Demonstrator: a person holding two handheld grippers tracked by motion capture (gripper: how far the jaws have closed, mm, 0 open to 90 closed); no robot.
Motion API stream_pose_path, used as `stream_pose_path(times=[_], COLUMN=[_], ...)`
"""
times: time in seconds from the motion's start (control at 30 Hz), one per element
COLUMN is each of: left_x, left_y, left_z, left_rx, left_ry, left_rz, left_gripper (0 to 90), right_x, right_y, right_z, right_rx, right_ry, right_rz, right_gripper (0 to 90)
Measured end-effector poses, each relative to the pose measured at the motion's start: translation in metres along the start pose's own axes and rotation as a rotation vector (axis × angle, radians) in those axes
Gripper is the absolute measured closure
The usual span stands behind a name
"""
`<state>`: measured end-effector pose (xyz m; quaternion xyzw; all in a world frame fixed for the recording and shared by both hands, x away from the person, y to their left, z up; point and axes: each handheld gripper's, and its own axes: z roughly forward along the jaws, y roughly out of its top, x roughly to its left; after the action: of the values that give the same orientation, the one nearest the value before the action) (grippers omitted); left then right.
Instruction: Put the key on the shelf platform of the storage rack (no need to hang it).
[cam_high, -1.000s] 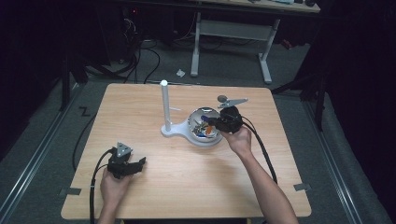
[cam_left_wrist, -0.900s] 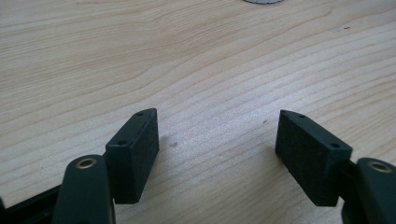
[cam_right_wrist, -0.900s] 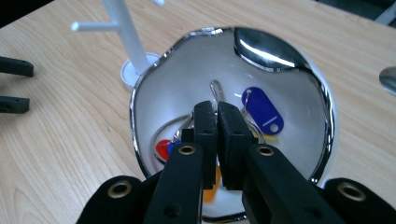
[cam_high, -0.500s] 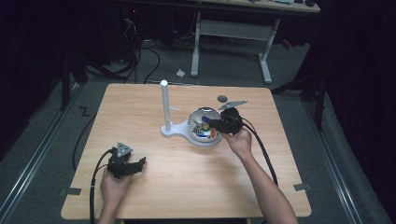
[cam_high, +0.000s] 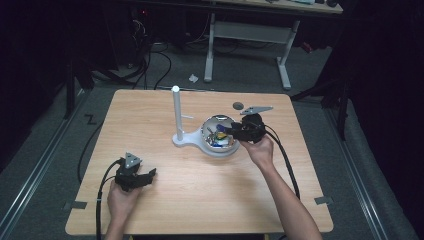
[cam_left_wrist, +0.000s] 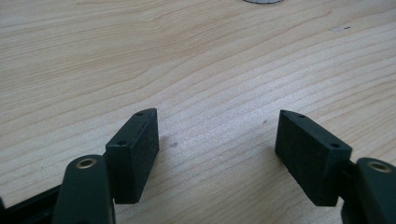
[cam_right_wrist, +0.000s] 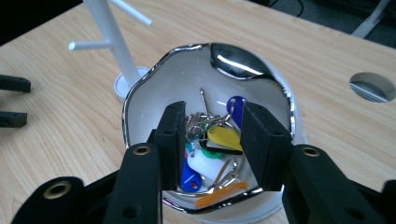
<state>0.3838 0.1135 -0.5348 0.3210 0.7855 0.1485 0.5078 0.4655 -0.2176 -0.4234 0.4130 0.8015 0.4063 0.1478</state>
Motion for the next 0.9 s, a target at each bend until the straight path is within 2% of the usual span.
stream_pose_path(times=[0.4, 0.6, 0.9], left_x=[0.0, 0.0, 0.0], left_y=[0.0, 0.0, 0.0], left_z=[0.0, 0.0, 0.0], left_rx=[0.0, -0.001, -0.001], left_ry=[0.0, 0.001, 0.0], left_rz=[0.0, -0.002, -0.001], left_gripper=[30.7, 30.7, 30.7], right_x=[-0.01, -0.019, -0.024], right_y=[-0.004, -0.013, -0.019], right_z=[-0.032, -0.047, -0.07], right_rx=[-0.036, -0.06, -0.081], right_ry=[-0.033, -0.053, -0.084], right_rz=[-0.003, 0.042, 0.053], right_gripper=[58.0, 56.6, 55.0])
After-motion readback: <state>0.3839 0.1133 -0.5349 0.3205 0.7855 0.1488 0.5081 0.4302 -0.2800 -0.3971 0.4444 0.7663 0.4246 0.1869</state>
